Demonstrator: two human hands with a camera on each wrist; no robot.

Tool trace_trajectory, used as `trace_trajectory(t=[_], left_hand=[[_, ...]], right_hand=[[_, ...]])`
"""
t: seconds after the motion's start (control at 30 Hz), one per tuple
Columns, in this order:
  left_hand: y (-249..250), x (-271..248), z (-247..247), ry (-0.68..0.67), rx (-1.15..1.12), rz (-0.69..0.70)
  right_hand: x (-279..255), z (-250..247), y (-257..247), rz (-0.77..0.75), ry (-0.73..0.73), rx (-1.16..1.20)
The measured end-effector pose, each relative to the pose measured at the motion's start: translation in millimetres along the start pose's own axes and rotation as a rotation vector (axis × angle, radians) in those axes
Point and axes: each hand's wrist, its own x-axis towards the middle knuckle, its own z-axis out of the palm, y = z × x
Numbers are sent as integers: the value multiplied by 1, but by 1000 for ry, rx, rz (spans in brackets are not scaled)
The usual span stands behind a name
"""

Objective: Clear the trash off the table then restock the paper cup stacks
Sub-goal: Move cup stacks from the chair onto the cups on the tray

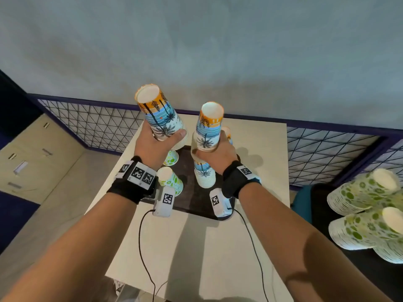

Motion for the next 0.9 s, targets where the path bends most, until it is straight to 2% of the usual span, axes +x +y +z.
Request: trace_trajectory(t=[0.1, 0.2, 0.37, 0.43, 0.53, 0.57, 0.6, 0.67, 0.77, 0.83, 0.9], left_hand=[[-2, 5, -8, 3, 72, 1], [-3, 8, -9, -8, 101, 11], [3, 14, -8, -30, 82, 42], [6, 18, -6, -51, 71, 42], [10, 26, 2, -137, 48, 44], [11, 28, 5, -166, 39, 37], [14, 29, 9, -193, 28, 26], [25, 29, 19, -238, 33, 9], [46, 30, 37, -280, 134, 69], [58, 31, 47, -284, 189, 100], [64, 34, 53, -305, 208, 128]], right_hand=[[5, 23, 12, 0, -12, -70], [11, 39, 29, 72, -57, -141], [10, 38, 40, 137, -136, -197], [3, 25, 31, 75, -57, -164], [-13, -1, 3, -153, 211, -148], [-16, -10, -10, -218, 248, -98], [-16, -19, -22, -260, 242, -42], [-12, -34, -47, -274, 133, 62], [5, -46, -68, -303, -27, 113], [16, -47, -71, -302, -58, 120], [26, -52, -69, -287, -26, 137]])
